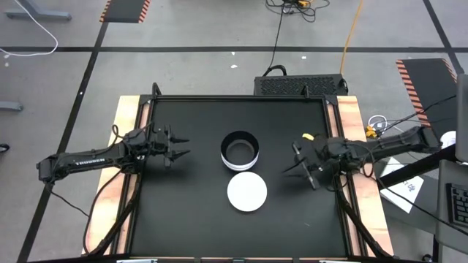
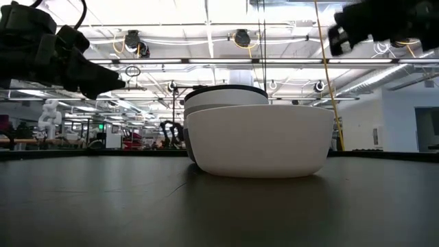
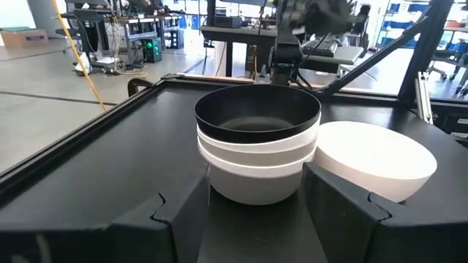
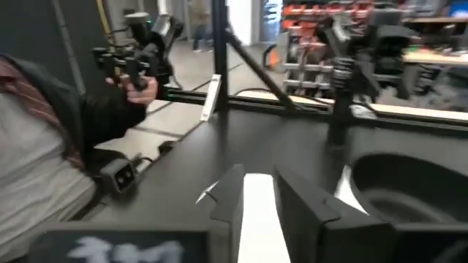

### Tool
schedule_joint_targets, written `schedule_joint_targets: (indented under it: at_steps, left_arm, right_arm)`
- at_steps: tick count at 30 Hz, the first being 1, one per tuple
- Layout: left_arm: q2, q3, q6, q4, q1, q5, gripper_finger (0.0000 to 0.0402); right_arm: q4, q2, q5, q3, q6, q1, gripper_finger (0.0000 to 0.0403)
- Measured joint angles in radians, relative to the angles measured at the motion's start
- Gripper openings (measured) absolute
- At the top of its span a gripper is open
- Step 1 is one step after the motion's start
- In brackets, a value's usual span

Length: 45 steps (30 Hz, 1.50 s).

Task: Nest bowls inside each other
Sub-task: Stack the white bowl on top of the black bowl

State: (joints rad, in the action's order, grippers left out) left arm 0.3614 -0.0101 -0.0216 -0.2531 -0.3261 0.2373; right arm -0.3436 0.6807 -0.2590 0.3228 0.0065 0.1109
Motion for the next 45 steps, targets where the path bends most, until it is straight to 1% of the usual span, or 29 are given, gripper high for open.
schedule_joint_targets:
  at_steps: [2, 6, 9, 13, 18, 22, 27, 30, 32, 38, 45]
  left_arm:
    - [0.001, 0.0, 0.0, 0.005, 0.008, 0.0, 0.0218]
    - [0.006, 0.0, 0.007, 0.024, 0.029, 0.0, 0.0218]
    - [0.013, -0.001, 0.016, 0.036, 0.046, 0.0, 0.0218]
    - [0.018, -0.001, 0.023, 0.043, 0.062, 0.0, 0.0218]
    - [0.018, -0.001, 0.054, 0.043, 0.079, -0.001, 0.0218]
    - [0.018, -0.001, 0.062, 0.043, 0.08, -0.001, 0.0218]
    - [0.018, -0.001, 0.065, 0.042, 0.08, -0.001, 0.0218]
    - [0.018, -0.001, 0.066, 0.043, 0.08, -0.001, 0.0218]
    - [0.018, -0.001, 0.066, 0.043, 0.08, -0.001, 0.0218]
    - [0.018, -0.001, 0.061, 0.043, 0.08, -0.001, 0.0218]
    - [0.018, -0.001, 0.049, 0.042, 0.08, -0.001, 0.0218]
  right_arm:
    - [0.035, 0.079, 0.005, 0.073, -0.004, 0.025, 0.0083]
    - [0.233, 0.247, 0.102, 0.223, -0.048, 0.076, 0.0129]
    - [0.361, 0.358, 0.157, 0.33, -0.071, 0.104, 0.0156]
    - [0.454, 0.476, 0.16, 0.437, -0.071, 0.142, 0.0179]
    - [0.514, 0.559, 0.158, 0.542, -0.073, 0.189, 0.0196]
    - [0.514, 0.604, 0.154, 0.586, -0.09, 0.225, 0.0211]
    - [0.522, 0.669, 0.15, 0.616, -0.055, 0.239, 0.0234]
    - [0.521, 0.705, 0.116, 0.618, -0.045, 0.238, 0.0243]
    - [0.522, 0.734, 0.098, 0.618, -0.034, 0.238, 0.0246]
    - [0.554, 0.811, 0.098, 0.618, -0.018, 0.238, 0.0247]
    - [0.553, 0.874, 0.097, 0.618, -0.018, 0.238, 0.0247]
